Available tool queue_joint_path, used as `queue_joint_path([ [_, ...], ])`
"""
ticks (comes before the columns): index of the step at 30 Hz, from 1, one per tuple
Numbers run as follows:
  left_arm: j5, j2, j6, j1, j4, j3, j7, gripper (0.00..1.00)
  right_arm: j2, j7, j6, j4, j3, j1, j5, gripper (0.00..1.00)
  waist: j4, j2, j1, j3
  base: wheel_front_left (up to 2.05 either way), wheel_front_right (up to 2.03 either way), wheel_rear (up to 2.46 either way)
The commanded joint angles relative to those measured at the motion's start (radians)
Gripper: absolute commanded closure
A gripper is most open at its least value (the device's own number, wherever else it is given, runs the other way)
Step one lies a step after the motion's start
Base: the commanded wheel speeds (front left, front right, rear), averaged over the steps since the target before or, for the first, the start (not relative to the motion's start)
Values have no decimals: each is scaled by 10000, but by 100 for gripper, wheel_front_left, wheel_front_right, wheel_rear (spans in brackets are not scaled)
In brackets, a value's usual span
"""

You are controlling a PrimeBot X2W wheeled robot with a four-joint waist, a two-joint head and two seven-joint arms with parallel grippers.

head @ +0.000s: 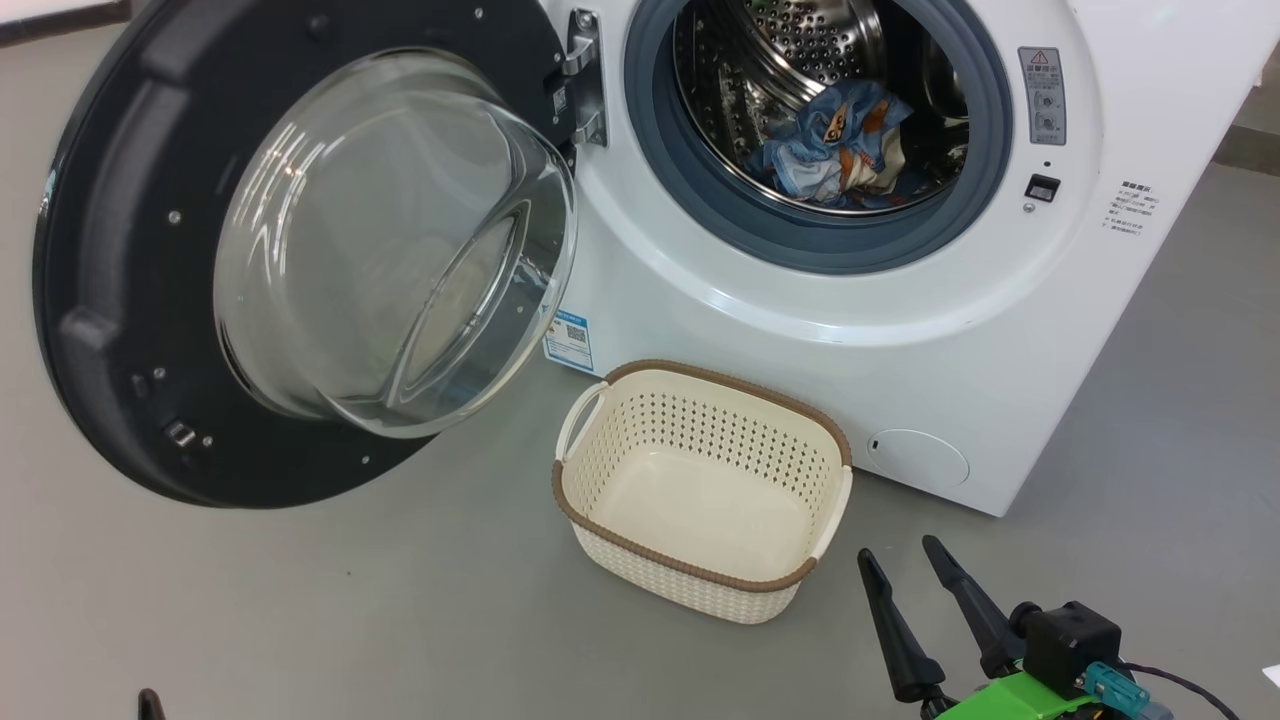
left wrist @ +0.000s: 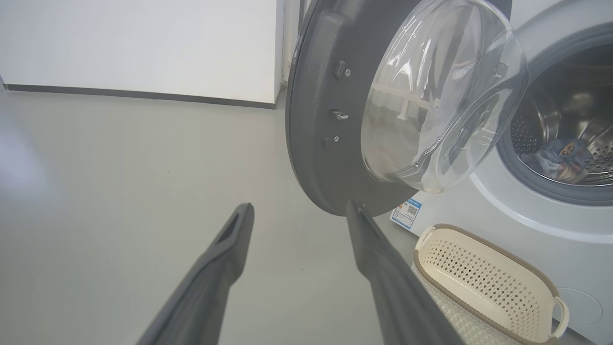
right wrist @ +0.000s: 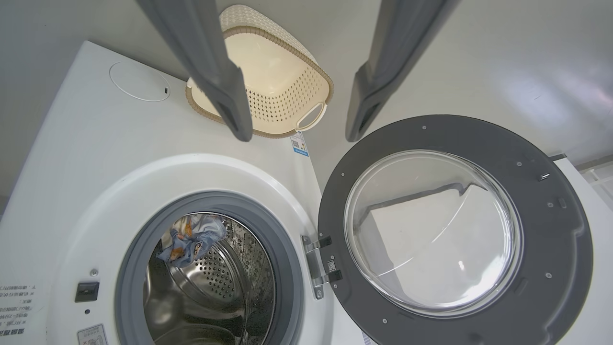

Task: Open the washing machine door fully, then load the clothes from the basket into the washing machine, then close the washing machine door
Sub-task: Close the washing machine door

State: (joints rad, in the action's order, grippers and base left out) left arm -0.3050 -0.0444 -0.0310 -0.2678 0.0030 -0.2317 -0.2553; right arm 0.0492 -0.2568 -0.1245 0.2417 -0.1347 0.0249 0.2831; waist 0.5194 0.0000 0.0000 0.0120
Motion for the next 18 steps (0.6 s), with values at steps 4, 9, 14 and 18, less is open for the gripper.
queue_joint_path([
  [4, 15, -58, 8, 212, -278, -235, -65, 0, 10, -49, -62, -209, -180, 329, -105, 0, -7, 0, 0, 9, 0, 0, 0],
  [9, 30, -58, 25, 228, -280, -193, -65, 0, 10, -49, -62, -221, -154, 301, -100, 0, -5, 0, 0, 5, 0, 0, 0],
  [14, 77, -58, 183, 215, -248, -114, -65, 100, 10, -49, -62, -217, -157, 285, -86, 0, -15, 0, 0, 17, 0, 0, 0],
  [18, 96, -58, 371, 212, -125, -52, -65, 100, 10, -49, -62, -202, -151, 274, -64, 0, -24, 0, 0, 28, 0, 0, 0],
])
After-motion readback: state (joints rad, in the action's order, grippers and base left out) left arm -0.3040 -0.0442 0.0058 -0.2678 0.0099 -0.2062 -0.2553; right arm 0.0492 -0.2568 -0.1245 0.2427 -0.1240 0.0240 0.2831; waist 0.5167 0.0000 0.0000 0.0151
